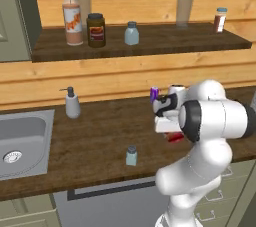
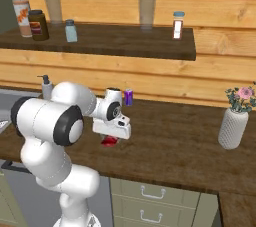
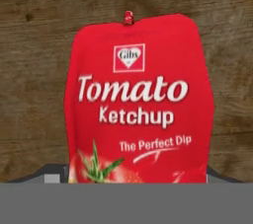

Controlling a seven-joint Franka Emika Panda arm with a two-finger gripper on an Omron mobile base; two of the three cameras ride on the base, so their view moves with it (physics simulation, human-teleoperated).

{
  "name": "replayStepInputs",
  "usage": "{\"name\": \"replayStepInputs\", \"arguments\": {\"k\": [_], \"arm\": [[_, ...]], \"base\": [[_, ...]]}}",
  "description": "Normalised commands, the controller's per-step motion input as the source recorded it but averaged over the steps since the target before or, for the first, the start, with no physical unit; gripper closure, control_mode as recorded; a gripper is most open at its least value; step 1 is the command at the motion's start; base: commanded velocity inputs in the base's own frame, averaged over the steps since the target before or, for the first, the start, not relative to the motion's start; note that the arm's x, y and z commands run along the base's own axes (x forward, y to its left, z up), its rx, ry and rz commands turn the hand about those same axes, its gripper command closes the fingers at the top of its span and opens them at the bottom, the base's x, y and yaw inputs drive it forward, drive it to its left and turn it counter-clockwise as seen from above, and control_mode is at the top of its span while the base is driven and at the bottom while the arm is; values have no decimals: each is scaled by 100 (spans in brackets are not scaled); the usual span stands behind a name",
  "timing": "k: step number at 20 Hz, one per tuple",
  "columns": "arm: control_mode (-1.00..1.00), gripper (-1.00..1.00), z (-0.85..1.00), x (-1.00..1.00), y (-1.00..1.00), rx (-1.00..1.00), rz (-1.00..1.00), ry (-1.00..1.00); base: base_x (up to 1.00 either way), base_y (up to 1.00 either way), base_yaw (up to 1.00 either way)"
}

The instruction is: Put the shaker and condiment bottle from the counter next to their counterparts in the cabinet.

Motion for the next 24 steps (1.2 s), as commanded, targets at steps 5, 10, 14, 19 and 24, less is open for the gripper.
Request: {"name": "replayStepInputs", "arguments": {"k": [5, 10, 14, 19, 24], "arm": [[-100, 100, 56, -45, -19, 21, 0, -13], [-100, 100, 67, -64, -3, 1, 0, -7], [-100, 100, 62, -73, 0, 0, 0, -5], [-100, 100, 68, -63, 3, 0, 0, -1], [-100, 100, 56, -52, 27, -3, 0, -3]], "base": [[0, 0, 0], [0, 0, 0], [0, 0, 0], [0, 0, 0], [0, 0, 0]]}}
